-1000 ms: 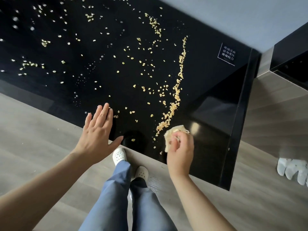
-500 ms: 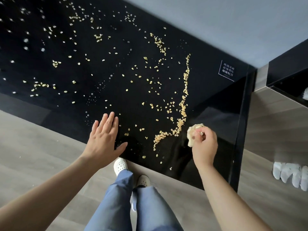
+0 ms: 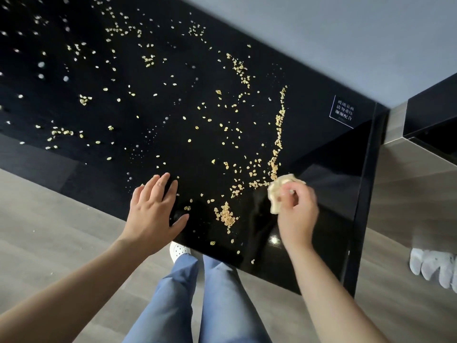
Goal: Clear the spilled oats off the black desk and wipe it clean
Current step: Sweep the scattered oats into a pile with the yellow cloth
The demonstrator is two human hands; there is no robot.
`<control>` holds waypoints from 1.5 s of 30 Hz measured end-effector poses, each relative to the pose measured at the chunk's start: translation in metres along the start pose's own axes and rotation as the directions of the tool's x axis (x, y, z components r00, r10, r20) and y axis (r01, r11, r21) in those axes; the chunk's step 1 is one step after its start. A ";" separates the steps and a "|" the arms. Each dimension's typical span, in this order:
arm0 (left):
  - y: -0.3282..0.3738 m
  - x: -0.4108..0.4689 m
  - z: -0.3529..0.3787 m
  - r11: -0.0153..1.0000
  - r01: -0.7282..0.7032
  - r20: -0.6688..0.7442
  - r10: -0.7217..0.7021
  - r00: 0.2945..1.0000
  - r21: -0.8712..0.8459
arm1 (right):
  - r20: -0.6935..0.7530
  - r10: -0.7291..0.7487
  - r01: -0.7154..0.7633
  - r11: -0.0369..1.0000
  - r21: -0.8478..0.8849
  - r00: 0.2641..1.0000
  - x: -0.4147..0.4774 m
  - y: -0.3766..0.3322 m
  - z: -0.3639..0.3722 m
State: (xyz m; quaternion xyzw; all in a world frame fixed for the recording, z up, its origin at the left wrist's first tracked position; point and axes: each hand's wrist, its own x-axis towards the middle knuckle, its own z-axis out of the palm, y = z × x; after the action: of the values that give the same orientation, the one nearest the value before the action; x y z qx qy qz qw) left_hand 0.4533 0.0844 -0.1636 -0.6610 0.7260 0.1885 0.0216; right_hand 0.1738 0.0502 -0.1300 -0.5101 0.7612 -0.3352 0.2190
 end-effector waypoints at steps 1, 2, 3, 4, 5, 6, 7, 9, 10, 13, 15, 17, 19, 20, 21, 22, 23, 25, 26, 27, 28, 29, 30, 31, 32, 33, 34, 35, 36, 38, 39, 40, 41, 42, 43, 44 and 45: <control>0.001 0.001 -0.001 1.000 0.008 -0.007 -0.008 1.000 -0.006 | -0.026 0.040 -0.041 0.999 -0.028 0.999 0.011 0.006 -0.008; 0.002 0.002 -0.003 1.000 0.015 -0.013 -0.016 1.000 -0.015 | -0.040 0.092 -0.094 0.994 -0.051 0.995 0.021 0.013 -0.014; 0.003 0.003 -0.004 0.999 0.024 -0.020 -0.024 1.000 -0.024 | -0.042 0.135 -0.138 0.988 -0.070 0.990 0.029 0.021 -0.017; 0.004 0.004 -0.005 0.999 0.033 -0.029 -0.034 0.999 -0.030 | -0.034 0.161 -0.163 0.983 -0.089 0.986 0.035 0.027 -0.017; 0.006 0.005 -0.006 0.998 0.044 -0.038 -0.046 0.998 -0.035 | -0.024 0.169 -0.171 0.980 -0.106 0.985 0.039 0.030 -0.015; 0.007 0.005 -0.006 0.998 0.057 -0.045 -0.059 0.997 -0.039 | -0.018 0.167 -0.168 0.979 -0.114 0.986 0.039 0.031 -0.010; 0.008 0.006 -0.007 0.997 0.071 -0.049 -0.074 0.996 -0.042 | -0.013 0.155 -0.155 0.982 -0.109 0.988 0.038 0.028 -0.003; 0.011 0.008 -0.009 0.994 0.098 -0.063 -0.101 0.993 -0.047 | 0.034 0.088 -0.086 0.994 -0.062 0.996 0.030 0.018 0.016; 0.012 0.010 -0.011 0.993 0.108 -0.069 -0.111 0.991 -0.047 | 0.089 0.037 -0.033 0.999 -0.039 0.995 0.024 0.012 0.026; 0.014 0.022 -0.015 0.993 0.096 -0.082 -0.101 0.992 -0.062 | 0.285 -0.109 0.112 0.994 0.007 0.952 0.018 -0.007 0.047; 0.017 0.032 -0.017 0.995 0.066 -0.071 -0.071 0.995 -0.068 | 0.302 -0.131 0.120 0.991 0.056 0.944 0.026 -0.018 0.047; 0.019 0.040 -0.017 0.997 0.048 -0.058 -0.052 0.997 -0.068 | 0.202 -0.132 0.113 0.988 0.103 0.971 0.044 -0.021 0.036; 0.021 0.046 -0.017 0.997 0.038 -0.046 -0.041 0.998 -0.065 | 0.103 -0.122 0.112 0.989 0.095 0.987 0.071 -0.016 0.021; 0.023 0.049 -0.016 0.997 0.036 -0.039 -0.039 0.999 -0.067 | 0.070 -0.102 0.097 0.993 0.072 0.992 0.086 -0.010 0.014; 0.025 0.051 -0.016 0.997 0.038 -0.030 -0.040 0.999 -0.071 | 0.049 -0.070 0.068 0.997 0.043 0.996 0.100 -0.002 0.009; 0.026 0.053 -0.016 0.996 0.043 -0.019 -0.044 0.999 -0.072 | 0.038 -0.027 0.027 1.000 0.014 0.999 0.111 0.006 0.005; 0.028 0.054 -0.015 0.997 0.050 -0.010 -0.050 0.999 -0.067 | 0.040 0.019 -0.019 1.000 -0.012 0.999 0.119 0.013 0.004; 0.031 0.056 -0.014 0.998 0.061 -0.021 -0.061 0.998 -0.035 | 0.056 0.080 -0.077 0.996 -0.052 0.995 0.124 0.022 0.011; 0.031 0.057 -0.014 0.998 0.064 -0.032 -0.065 0.997 -0.016 | 0.056 0.090 -0.087 0.995 -0.054 0.994 0.120 0.021 0.018; 0.031 0.059 -0.014 0.997 0.071 -0.042 -0.071 0.997 -0.006 | 0.059 0.083 -0.081 0.996 -0.042 0.995 0.115 0.017 0.027; 0.031 0.061 -0.015 0.997 0.079 -0.050 -0.079 0.996 -0.008 | 0.078 0.053 -0.051 0.998 -0.021 0.996 0.109 0.010 0.036; 0.031 0.064 -0.016 0.996 0.084 -0.057 -0.085 0.995 -0.014 | 0.118 -0.005 0.005 1.000 -0.002 0.993 0.101 0.003 0.043; 0.032 0.067 -0.017 0.996 0.088 -0.059 -0.089 0.994 -0.023 | 0.177 -0.080 0.079 0.997 0.009 0.981 0.093 -0.004 0.049; 0.032 0.069 -0.017 0.995 0.092 -0.062 -0.094 0.994 -0.030 | 0.252 -0.150 0.150 0.988 0.019 0.956 0.085 -0.010 0.054; 0.033 0.071 -0.017 0.995 0.095 -0.062 -0.097 0.993 -0.032 | 0.323 -0.195 0.195 0.980 0.032 0.926 0.079 -0.014 0.057; 0.032 0.071 -0.016 0.995 0.095 -0.061 -0.097 0.993 -0.029 | 0.373 -0.209 0.207 0.977 0.046 0.904 0.074 -0.018 0.057; 0.032 0.070 -0.016 0.995 0.097 -0.059 -0.098 0.993 -0.023 | 0.390 -0.201 0.190 0.980 0.067 0.899 0.073 -0.020 0.056; 0.031 0.069 -0.015 0.995 0.098 -0.060 -0.099 0.993 -0.015 | 0.372 -0.182 0.159 0.983 0.094 0.910 0.076 -0.023 0.053; 0.031 0.069 -0.016 0.995 0.100 -0.064 -0.101 0.993 -0.007 | 0.324 -0.171 0.138 0.983 0.123 0.931 0.083 -0.024 0.048; 0.032 0.070 -0.017 0.994 0.105 -0.074 -0.105 0.992 0.003 | 0.185 -0.182 0.158 0.978 0.140 0.966 0.109 -0.021 0.036; 0.033 0.072 -0.019 0.994 0.112 -0.080 -0.112 0.990 -0.003 | 0.118 -0.180 0.166 0.979 0.119 0.977 0.128 -0.016 0.030; 0.034 0.074 -0.020 0.992 0.122 -0.085 -0.123 0.989 -0.014 | 0.061 -0.160 0.154 0.984 0.086 0.985 0.148 -0.009 0.025; 0.035 0.076 -0.020 0.991 0.130 -0.089 -0.132 0.987 -0.023 | 0.018 -0.118 0.117 0.992 0.052 0.993 0.166 -0.002 0.020; 0.036 0.077 -0.021 0.990 0.136 -0.091 -0.138 0.986 -0.031 | -0.005 -0.064 0.064 0.998 0.026 0.998 0.181 0.006 0.014; 0.037 0.078 -0.021 0.990 0.139 -0.093 -0.142 0.985 -0.038 | -0.008 -0.012 0.012 1.000 0.002 1.000 0.190 0.013 0.011; 0.038 0.080 -0.021 0.989 0.141 -0.097 -0.144 0.985 -0.045 | 0.002 0.018 -0.018 1.000 -0.021 1.000 0.196 0.019 0.010; 0.039 0.082 -0.022 0.989 0.138 -0.100 -0.143 0.985 -0.053 | 0.016 0.029 -0.029 0.999 -0.035 0.999 0.198 0.023 0.012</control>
State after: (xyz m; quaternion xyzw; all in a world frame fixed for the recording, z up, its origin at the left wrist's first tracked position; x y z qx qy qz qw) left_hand 0.4098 0.0017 -0.1571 -0.7197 0.6733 0.1685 -0.0182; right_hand 0.0916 -0.1302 -0.1538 -0.5054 0.7724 -0.3146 0.2212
